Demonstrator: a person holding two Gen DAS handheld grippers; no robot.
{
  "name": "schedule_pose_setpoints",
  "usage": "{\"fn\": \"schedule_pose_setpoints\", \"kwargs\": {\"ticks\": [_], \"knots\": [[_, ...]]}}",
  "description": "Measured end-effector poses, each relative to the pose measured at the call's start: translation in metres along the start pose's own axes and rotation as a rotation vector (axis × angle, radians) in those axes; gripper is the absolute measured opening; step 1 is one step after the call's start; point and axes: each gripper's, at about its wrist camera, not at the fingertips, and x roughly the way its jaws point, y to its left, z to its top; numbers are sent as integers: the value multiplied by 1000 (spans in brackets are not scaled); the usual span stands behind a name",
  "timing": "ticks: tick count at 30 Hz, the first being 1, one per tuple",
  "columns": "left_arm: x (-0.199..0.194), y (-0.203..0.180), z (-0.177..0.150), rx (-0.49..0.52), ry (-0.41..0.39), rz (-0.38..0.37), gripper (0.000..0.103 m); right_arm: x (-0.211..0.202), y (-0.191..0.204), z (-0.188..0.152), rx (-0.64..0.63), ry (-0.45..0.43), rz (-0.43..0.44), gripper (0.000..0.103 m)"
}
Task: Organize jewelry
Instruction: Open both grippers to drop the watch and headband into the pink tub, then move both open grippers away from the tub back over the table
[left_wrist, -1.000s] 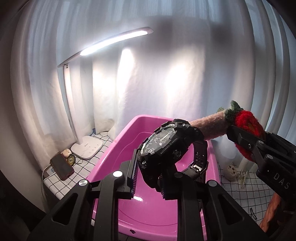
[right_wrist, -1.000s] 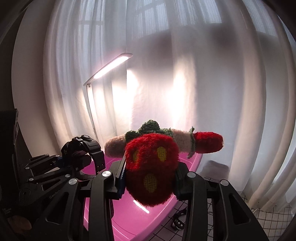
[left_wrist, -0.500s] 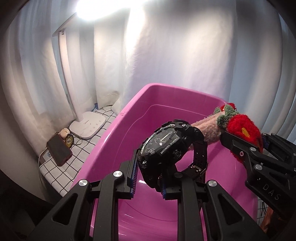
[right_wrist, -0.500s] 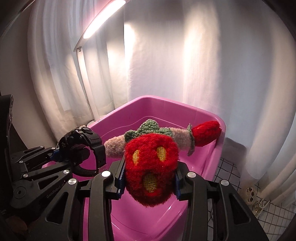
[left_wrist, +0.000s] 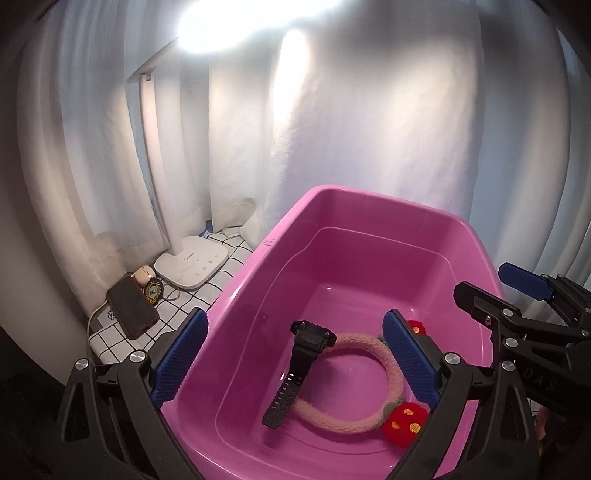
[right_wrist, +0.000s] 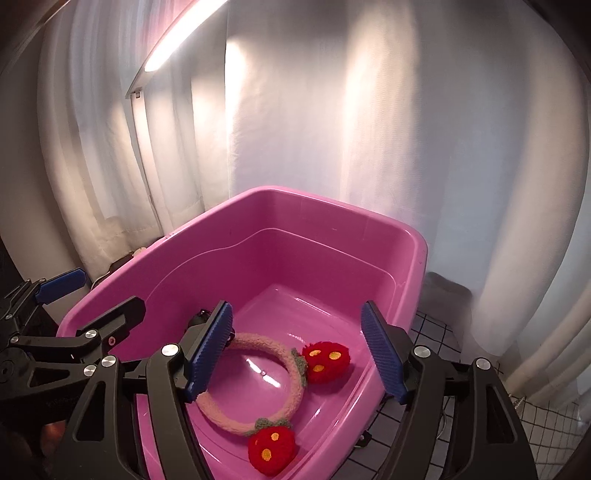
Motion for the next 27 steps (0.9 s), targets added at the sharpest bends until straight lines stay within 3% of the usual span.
{"fn": "schedule_pose_setpoints", "kwargs": {"ticks": [6,14,20,27], "knots": [[-14,-5,-3,10,-29,3,95,-29,-6,-8,2,-61,-24,69],[-70,-33,-24,70,-187,-36,95,-110,-44,-49,70,-180,-80,69],[-108,-78,-51,163,-275,-147,96,-162,-96,-106,200,-206,-180,72],[-110,-122,-83,142,-168,-352,97,-193,-146,-182,316,-157,-366,72]]}}
